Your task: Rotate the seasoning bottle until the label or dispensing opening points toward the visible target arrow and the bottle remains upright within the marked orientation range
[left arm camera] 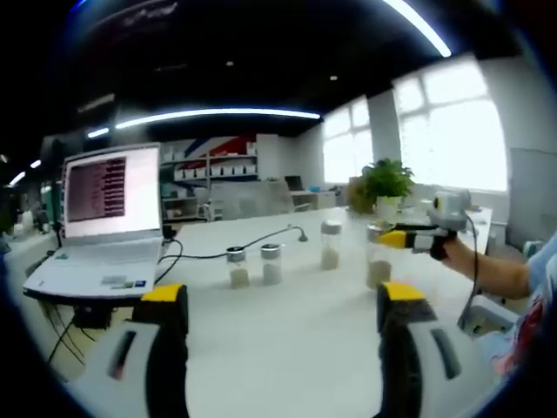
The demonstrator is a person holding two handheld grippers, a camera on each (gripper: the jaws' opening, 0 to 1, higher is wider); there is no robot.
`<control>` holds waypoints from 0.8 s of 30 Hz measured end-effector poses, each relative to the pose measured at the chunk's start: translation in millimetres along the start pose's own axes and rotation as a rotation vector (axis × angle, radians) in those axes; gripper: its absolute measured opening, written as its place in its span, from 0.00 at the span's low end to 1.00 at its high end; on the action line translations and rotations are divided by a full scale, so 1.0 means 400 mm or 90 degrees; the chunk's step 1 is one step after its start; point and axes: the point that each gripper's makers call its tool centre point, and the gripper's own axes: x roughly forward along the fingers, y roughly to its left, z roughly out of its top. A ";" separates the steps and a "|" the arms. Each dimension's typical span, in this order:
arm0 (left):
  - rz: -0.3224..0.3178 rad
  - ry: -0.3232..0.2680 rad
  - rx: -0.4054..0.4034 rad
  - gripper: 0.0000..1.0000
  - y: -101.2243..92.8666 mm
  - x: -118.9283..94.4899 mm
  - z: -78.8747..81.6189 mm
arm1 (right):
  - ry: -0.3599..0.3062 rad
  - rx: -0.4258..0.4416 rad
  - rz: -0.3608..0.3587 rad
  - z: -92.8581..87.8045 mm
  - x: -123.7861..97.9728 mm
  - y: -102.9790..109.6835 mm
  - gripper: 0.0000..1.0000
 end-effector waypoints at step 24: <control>0.001 -0.022 -0.027 0.94 0.005 -0.002 0.008 | 0.025 -0.052 -0.009 -0.062 -0.013 0.012 0.37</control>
